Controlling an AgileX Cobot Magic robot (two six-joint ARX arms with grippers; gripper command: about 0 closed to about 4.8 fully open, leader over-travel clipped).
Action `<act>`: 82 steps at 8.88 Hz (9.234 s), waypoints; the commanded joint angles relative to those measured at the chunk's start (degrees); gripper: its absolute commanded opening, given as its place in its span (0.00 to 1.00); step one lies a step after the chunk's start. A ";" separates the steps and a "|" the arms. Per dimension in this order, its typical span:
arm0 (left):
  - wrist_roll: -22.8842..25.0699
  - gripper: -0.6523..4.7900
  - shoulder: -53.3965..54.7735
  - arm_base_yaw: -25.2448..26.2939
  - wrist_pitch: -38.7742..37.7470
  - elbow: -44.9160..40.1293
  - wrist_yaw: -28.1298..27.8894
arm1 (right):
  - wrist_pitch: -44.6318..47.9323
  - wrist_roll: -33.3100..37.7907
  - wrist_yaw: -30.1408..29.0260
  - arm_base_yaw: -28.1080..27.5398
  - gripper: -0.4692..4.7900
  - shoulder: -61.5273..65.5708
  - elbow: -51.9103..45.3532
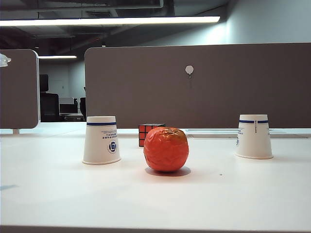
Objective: Carefully pick up the cup on the right and stack it on top of the cup on the left.
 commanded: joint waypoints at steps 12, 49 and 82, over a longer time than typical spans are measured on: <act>0.17 0.11 0.00 -0.02 7.58 0.15 19.32 | 12.92 0.68 -0.07 0.04 0.09 -0.09 0.07; -7.08 0.12 0.02 -0.02 11.45 0.11 18.45 | -0.17 -6.82 -16.55 2.95 0.82 87.43 51.69; -7.08 0.12 0.02 -0.02 11.43 0.11 18.27 | 16.13 -0.55 -27.52 10.19 0.66 94.73 57.48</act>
